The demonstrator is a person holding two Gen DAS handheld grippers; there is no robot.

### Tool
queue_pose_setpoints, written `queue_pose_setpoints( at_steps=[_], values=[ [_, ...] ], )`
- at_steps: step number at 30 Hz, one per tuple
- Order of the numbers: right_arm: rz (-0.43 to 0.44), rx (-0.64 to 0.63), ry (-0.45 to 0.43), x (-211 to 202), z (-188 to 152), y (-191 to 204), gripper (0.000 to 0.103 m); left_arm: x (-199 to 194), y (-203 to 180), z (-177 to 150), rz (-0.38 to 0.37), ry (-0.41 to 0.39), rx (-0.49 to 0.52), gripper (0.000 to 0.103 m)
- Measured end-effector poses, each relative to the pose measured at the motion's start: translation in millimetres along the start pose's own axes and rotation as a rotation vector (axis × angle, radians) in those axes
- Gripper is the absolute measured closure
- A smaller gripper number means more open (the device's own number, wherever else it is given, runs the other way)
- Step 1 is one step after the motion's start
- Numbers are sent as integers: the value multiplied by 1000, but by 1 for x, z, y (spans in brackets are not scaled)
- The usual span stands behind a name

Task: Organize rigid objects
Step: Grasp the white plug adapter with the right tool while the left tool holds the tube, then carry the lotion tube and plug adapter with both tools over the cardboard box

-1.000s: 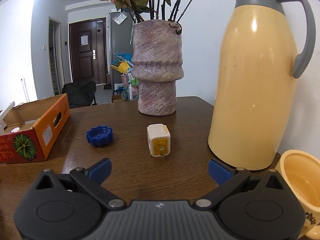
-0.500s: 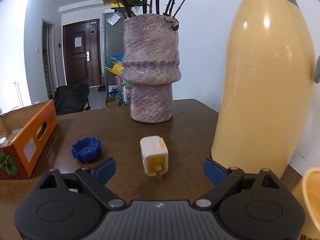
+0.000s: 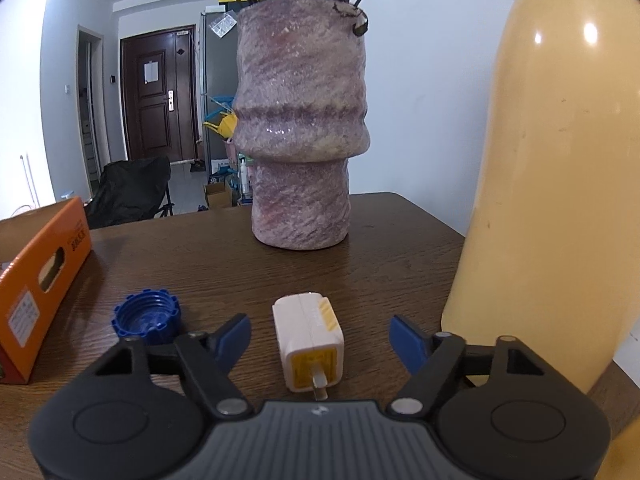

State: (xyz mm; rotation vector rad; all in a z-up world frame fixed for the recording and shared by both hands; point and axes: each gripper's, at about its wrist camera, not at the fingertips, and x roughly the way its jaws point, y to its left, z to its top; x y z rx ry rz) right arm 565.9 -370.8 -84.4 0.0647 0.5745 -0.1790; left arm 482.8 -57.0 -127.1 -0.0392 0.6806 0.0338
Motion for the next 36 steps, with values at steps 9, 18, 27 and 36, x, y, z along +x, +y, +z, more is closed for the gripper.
queue_pose_setpoints(
  at_steps=[9, 18, 27, 36],
  values=[
    [45, 16, 41, 11, 0, -4, 72, 1, 5, 1, 10, 3, -14, 75],
    [32, -5, -3, 1, -1, -1, 72, 0, 7, 1, 10, -5, -15, 75],
    [53, -29, -51, -19, -6, 8, 72, -5, 11, 2, 3, -19, -26, 75],
    [57, -53, -97, -51, -19, 21, 72, -17, 14, -1, -7, -37, -20, 75]
  ],
)
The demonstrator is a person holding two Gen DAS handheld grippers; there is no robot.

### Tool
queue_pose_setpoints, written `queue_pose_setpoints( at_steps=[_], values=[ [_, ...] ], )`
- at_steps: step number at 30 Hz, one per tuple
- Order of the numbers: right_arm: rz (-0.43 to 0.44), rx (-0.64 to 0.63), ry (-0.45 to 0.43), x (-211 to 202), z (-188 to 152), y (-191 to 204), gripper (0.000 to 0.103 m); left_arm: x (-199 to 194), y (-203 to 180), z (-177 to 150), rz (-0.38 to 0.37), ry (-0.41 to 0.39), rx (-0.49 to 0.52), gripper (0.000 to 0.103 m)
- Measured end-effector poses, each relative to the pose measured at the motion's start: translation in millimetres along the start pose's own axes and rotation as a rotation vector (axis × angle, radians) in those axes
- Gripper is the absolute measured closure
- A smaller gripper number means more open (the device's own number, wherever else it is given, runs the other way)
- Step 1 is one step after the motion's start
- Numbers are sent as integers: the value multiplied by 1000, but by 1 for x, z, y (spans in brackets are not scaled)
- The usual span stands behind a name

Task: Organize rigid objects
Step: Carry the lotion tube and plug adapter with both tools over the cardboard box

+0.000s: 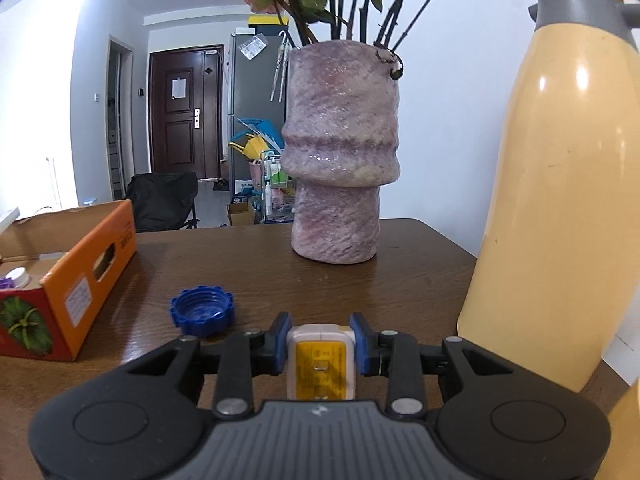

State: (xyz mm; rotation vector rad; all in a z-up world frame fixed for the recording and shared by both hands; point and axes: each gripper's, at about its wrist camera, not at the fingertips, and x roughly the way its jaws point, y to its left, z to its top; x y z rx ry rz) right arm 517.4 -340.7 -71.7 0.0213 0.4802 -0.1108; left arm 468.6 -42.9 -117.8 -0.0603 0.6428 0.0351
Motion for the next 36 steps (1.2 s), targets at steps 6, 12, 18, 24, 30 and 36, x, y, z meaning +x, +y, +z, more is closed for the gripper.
queue_pose_setpoints(
  at_steps=[6, 12, 18, 24, 30, 36],
  values=[
    [20, -12, -16, -25, -10, 12, 72, -9, 8, -4, 1, -5, -7, 75],
    [79, -50, -38, -57, -21, 37, 72, -22, 16, -10, -8, -13, -14, 75],
    [138, -69, -47, -84, -31, 59, 72, -39, 21, -16, -23, -26, -15, 75],
    [189, -69, -57, -110, -39, 77, 72, -55, 27, -21, -32, -41, -20, 75],
    [229, -71, -67, -132, -47, 92, 72, -71, 32, -26, -36, -60, -23, 75],
    [264, -72, -82, -150, -51, 106, 72, -84, 36, -28, -42, -74, -28, 75]
  ],
)
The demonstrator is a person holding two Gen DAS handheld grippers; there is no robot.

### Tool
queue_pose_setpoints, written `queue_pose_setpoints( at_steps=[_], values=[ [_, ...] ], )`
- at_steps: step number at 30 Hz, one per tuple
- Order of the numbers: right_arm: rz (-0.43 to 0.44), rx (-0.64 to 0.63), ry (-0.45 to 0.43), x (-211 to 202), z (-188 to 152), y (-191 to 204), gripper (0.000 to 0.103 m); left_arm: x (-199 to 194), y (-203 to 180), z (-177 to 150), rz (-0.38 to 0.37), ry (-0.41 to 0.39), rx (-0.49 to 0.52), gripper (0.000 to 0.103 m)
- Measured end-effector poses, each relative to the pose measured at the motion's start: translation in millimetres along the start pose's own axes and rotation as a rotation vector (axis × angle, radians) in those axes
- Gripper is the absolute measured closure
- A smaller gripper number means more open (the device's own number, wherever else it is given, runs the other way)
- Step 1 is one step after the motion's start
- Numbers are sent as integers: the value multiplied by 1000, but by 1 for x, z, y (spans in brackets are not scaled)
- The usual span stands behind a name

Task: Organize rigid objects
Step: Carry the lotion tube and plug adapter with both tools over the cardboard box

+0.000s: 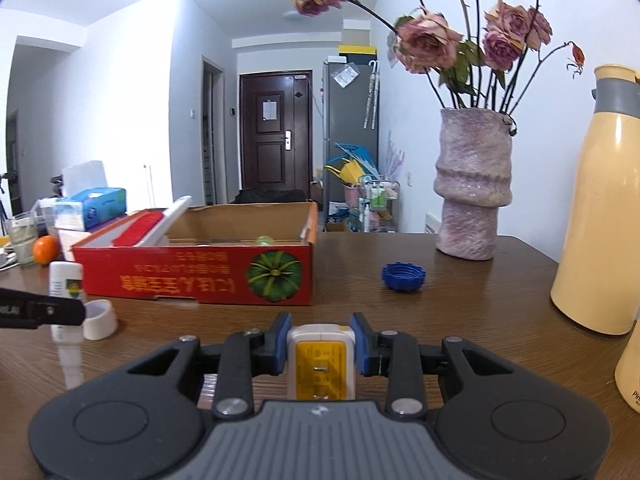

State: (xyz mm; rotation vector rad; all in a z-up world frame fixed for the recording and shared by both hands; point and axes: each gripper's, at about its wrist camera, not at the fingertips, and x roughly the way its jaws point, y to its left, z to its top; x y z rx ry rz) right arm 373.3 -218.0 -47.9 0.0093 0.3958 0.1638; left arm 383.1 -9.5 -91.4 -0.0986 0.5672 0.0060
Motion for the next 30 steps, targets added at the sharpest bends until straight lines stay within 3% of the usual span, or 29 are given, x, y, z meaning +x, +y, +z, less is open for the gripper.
queue_pose_setpoints(
  at_steps=[16, 30],
  values=[
    [50, 31, -36, -17, 7, 39, 72, -25, 16, 9, -6, -39, -34, 75],
    [71, 61, -68, -7, 27, 61, 72, -25, 32, 32, 17, -75, -60, 75]
  ],
)
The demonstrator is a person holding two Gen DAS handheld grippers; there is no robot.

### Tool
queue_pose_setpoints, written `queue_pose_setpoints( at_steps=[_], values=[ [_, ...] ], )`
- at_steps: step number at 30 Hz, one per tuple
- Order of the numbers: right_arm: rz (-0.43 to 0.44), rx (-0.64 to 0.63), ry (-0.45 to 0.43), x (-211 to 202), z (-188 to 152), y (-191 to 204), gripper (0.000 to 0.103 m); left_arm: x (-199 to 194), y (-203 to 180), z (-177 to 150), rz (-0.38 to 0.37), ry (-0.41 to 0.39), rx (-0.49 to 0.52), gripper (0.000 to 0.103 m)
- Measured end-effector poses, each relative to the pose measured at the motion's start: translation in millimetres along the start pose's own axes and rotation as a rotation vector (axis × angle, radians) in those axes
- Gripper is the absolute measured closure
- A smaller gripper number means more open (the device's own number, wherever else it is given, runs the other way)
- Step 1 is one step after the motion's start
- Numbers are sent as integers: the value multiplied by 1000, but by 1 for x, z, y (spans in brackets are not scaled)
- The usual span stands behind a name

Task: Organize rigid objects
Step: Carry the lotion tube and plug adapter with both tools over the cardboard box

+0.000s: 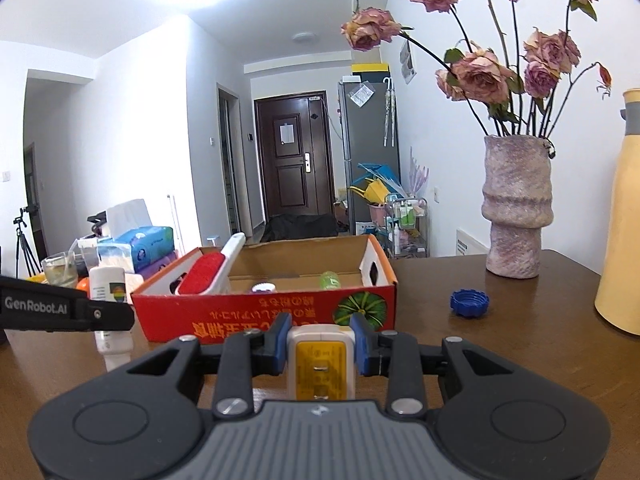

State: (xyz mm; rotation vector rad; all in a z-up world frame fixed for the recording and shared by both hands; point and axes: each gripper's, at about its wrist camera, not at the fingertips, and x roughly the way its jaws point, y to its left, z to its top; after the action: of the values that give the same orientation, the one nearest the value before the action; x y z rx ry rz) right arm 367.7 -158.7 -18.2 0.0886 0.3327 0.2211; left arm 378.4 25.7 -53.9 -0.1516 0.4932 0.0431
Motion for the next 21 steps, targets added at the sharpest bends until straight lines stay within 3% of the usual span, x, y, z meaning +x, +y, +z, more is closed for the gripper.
queue_pose_setpoints(
  at_steps=[21],
  values=[
    [29, 38, -4, 59, 19, 18, 72, 44, 20, 36, 25, -30, -45, 75]
  ],
)
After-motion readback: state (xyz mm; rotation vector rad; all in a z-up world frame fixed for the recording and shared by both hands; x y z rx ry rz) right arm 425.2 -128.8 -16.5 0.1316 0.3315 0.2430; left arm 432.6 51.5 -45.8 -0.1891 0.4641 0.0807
